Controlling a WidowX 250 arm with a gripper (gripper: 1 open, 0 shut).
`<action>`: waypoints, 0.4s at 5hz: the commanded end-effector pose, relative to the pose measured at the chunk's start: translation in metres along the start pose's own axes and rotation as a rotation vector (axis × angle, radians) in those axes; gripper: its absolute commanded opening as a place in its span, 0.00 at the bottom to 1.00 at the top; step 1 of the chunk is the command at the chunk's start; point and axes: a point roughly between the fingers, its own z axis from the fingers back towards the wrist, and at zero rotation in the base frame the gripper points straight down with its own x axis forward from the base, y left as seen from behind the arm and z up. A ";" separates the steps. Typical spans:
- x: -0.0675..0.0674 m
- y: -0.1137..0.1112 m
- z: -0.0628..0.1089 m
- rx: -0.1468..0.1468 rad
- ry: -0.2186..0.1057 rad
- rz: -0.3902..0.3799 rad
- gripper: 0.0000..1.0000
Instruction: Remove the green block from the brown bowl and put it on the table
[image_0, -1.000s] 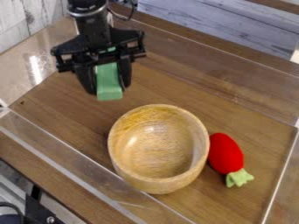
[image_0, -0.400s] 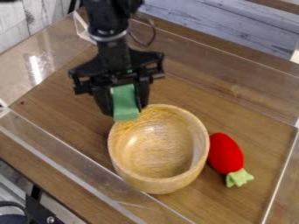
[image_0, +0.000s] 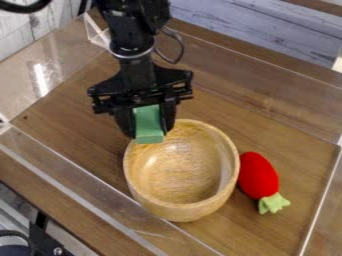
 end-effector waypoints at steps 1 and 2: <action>0.017 -0.008 0.006 -0.016 -0.043 0.001 0.00; 0.019 -0.007 0.016 -0.016 -0.039 -0.047 0.00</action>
